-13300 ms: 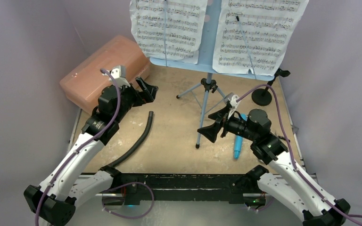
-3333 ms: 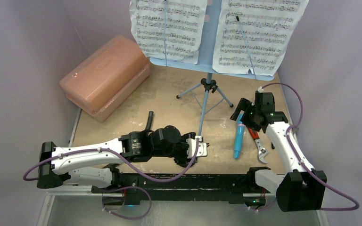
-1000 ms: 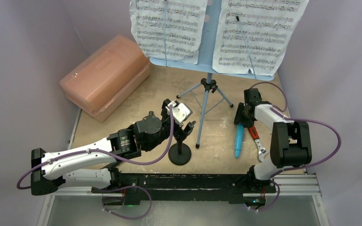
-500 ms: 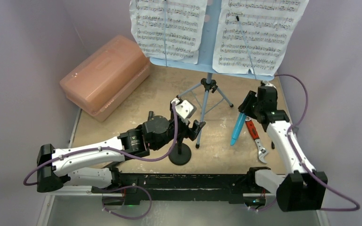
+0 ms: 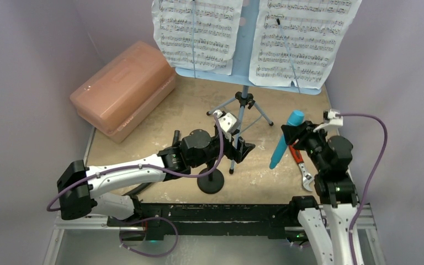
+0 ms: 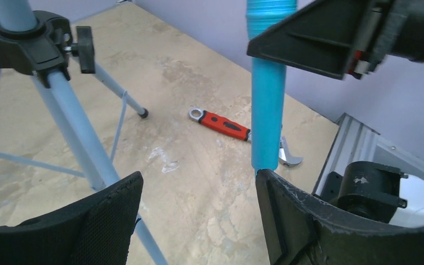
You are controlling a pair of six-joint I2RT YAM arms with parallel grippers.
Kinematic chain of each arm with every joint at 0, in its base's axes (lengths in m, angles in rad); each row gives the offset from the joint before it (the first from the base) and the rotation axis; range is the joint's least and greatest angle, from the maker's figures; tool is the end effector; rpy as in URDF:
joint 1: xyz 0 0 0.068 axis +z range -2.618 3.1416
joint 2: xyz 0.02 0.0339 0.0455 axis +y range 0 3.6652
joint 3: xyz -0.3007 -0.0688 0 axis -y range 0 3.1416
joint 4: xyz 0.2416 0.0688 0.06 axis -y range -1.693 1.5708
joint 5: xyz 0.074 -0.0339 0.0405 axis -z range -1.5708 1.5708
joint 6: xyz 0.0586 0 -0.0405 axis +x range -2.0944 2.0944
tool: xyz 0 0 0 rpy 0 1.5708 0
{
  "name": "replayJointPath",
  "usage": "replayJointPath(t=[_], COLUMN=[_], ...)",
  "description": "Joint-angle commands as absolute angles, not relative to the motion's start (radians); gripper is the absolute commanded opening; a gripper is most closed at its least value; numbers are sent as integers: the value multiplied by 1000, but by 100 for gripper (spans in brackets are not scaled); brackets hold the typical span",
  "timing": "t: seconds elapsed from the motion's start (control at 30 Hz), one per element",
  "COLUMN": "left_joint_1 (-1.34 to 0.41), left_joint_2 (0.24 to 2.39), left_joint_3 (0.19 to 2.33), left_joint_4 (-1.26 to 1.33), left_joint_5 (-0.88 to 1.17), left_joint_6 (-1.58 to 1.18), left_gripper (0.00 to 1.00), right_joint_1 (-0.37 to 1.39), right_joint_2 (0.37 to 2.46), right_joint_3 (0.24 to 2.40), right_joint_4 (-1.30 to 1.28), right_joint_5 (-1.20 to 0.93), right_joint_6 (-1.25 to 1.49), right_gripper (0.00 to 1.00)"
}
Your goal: Set up the instrument practice props
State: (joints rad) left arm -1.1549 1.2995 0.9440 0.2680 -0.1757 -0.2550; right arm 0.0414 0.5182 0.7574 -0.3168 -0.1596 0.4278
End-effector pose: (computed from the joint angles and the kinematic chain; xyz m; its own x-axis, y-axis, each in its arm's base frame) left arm 0.1378 -0.2867 0.3639 -0.2436 -0.0632 -0.9678 0.7946 0.5592 -0.2365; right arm 0.1103 0.0139 0.3678 -0.1531 0.4036 -0.9020 -0.1491 0.8929 0.4248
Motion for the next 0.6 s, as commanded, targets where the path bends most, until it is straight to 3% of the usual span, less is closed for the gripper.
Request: replayJointPath(t=[0.0, 0.23, 0.57], left_joint_1=[-1135, -1134, -1142], left_joint_2=[1345, 1472, 1649], left_joint_3=[943, 963, 930], left_joint_4=[429, 623, 1042], left_joint_5=[17, 267, 369], left_joint_6=[-299, -321, -423], left_gripper=[73, 72, 56], right_joint_1=[46, 47, 47], right_joint_2=[369, 236, 241], right_joint_3=[726, 682, 690], right_joint_4=[-206, -92, 115], right_joint_5=[-305, -441, -575], right_joint_6=[364, 386, 453], right_gripper=[0, 0, 0])
